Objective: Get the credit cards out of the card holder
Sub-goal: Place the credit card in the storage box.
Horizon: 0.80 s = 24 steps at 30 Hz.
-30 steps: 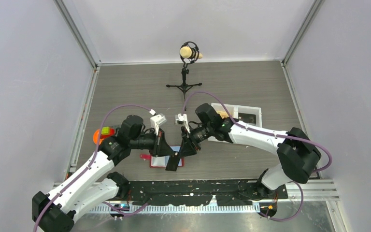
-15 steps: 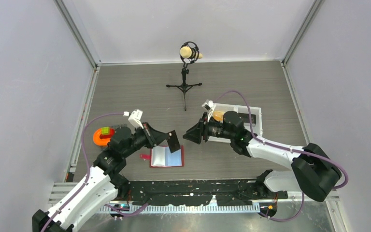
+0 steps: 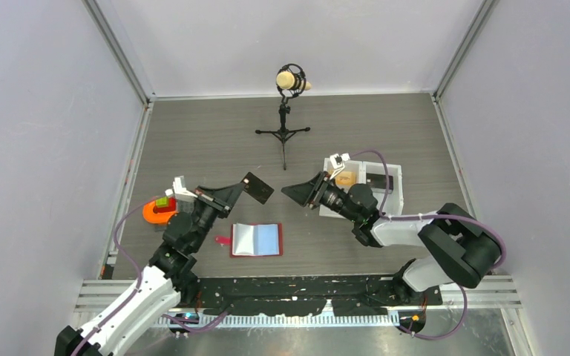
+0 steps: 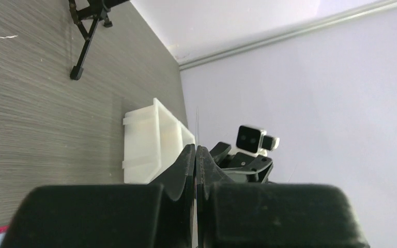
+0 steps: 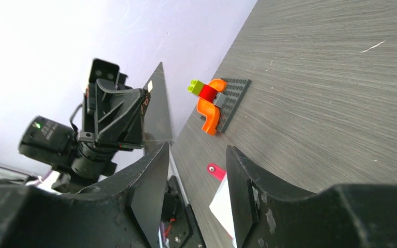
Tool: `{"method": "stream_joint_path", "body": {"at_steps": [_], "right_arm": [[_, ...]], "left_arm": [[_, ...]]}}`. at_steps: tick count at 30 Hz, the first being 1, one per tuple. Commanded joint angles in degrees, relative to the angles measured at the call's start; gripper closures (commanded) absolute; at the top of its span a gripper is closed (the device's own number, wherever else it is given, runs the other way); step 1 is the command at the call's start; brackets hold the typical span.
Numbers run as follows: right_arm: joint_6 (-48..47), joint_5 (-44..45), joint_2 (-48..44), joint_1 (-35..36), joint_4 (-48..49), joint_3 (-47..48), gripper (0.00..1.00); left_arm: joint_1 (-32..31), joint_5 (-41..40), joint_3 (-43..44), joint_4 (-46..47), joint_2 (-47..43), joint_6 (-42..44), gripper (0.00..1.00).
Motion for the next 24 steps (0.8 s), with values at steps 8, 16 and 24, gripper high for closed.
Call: {"method": "stream_joint_path", "body": {"at_steps": [8,16,24], "right_arm": [[7.28,8.63,6.68,5.01,12.86,4.83,0.55],[8.46,9.87,10.73,7.97,14.75,8.12,0.59],[7.53,10.70,12.03,9.71,13.58,10.21,0.66]], "left_arm": [[-0.60,-9.78,-3.49,13.27,0.78,-6.59,1.00],[-0.68,-10.62,-4.75,13.36,-0.10,-6.54,1.00],[-0.68,-11.61,-5.77,12.66,-1.35,-7.41,1.00]]}}
